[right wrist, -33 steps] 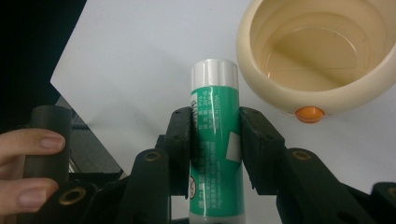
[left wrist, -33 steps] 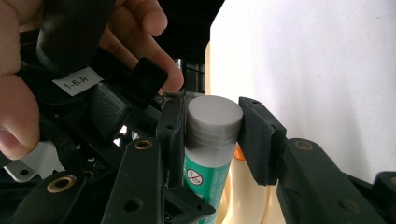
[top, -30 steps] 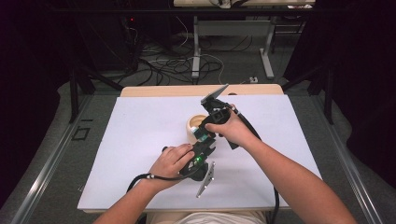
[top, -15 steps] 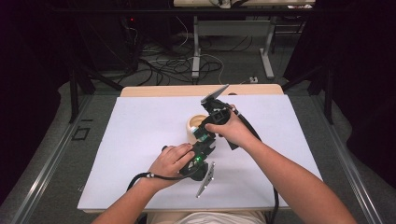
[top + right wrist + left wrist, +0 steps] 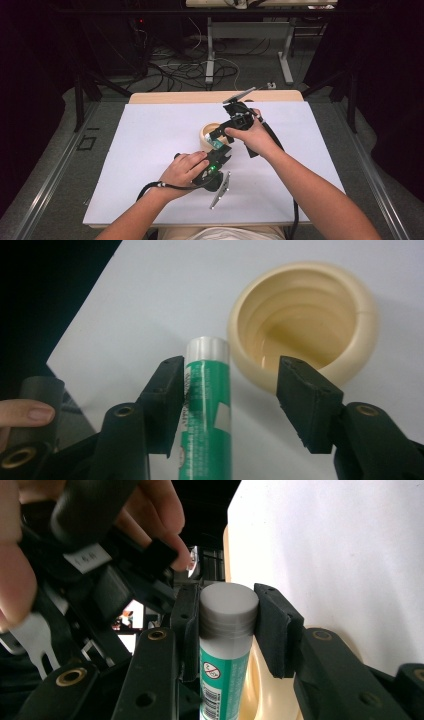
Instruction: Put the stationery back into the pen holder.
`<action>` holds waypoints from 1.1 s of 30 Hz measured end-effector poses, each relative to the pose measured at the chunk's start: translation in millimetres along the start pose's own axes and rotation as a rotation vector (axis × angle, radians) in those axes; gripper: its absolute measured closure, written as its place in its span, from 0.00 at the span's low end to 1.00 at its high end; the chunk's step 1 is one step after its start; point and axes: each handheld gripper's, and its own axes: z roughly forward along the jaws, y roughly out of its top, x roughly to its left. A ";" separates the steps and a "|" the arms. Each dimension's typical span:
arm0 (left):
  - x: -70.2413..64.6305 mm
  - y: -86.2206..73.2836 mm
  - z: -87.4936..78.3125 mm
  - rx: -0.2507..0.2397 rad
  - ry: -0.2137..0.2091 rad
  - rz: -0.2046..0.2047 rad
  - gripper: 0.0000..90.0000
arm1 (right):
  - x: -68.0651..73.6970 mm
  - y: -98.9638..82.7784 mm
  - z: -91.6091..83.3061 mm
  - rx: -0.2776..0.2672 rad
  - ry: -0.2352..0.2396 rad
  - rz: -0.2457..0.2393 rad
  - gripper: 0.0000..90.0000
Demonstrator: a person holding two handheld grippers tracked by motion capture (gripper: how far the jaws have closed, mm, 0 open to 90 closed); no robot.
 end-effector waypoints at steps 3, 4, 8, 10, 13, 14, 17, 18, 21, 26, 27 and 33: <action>-0.4 -1.0 1.9 0.004 -0.010 -0.012 0.72 | -6.2 -2.1 -7.1 -0.062 -0.021 -0.026 0.47; 0.1 -1.0 2.5 0.000 -0.009 -0.013 0.73 | -7.6 -2.4 -9.6 -0.065 -0.029 -0.035 0.47; 3.1 -2.0 5.2 -0.005 -0.007 -0.021 0.73 | -12.8 -6.9 -21.3 -0.132 -0.046 -0.055 0.45; 4.7 -2.7 7.5 -0.018 0.002 -0.028 0.73 | -16.7 -9.6 -24.9 -0.156 -0.052 -0.074 0.44; 7.4 -3.5 8.9 -0.009 -0.010 -0.031 0.73 | -21.9 -14.3 -31.3 -0.184 -0.089 -0.088 0.44; 8.3 -3.6 10.6 -0.021 -0.004 -0.043 0.73 | -22.9 -15.4 -32.5 -0.196 -0.101 -0.094 0.43; 10.9 -3.8 12.0 -0.028 -0.006 -0.056 0.73 | -26.4 -19.4 -36.8 -0.239 -0.144 -0.124 0.38; 11.4 -4.0 12.5 -0.031 -0.006 -0.060 0.73 | -27.1 -20.4 -37.5 -0.254 -0.158 -0.137 0.35; 12.1 -5.7 13.7 -0.030 -0.013 -0.075 0.73 | -28.1 -23.9 -40.3 -0.305 -0.210 -0.187 0.29; 18.0 -9.9 14.8 -0.035 -0.015 -0.131 0.73 | -31.1 -29.4 -42.8 -0.343 -0.242 -0.195 0.22; 19.0 -10.8 14.8 -0.031 -0.014 -0.141 0.73 | -32.4 -30.5 -43.0 -0.348 -0.228 -0.188 0.23; 27.3 -18.1 16.8 -0.036 -0.017 -0.217 0.73 | -35.6 -39.6 -44.3 -0.388 -0.261 -0.196 0.18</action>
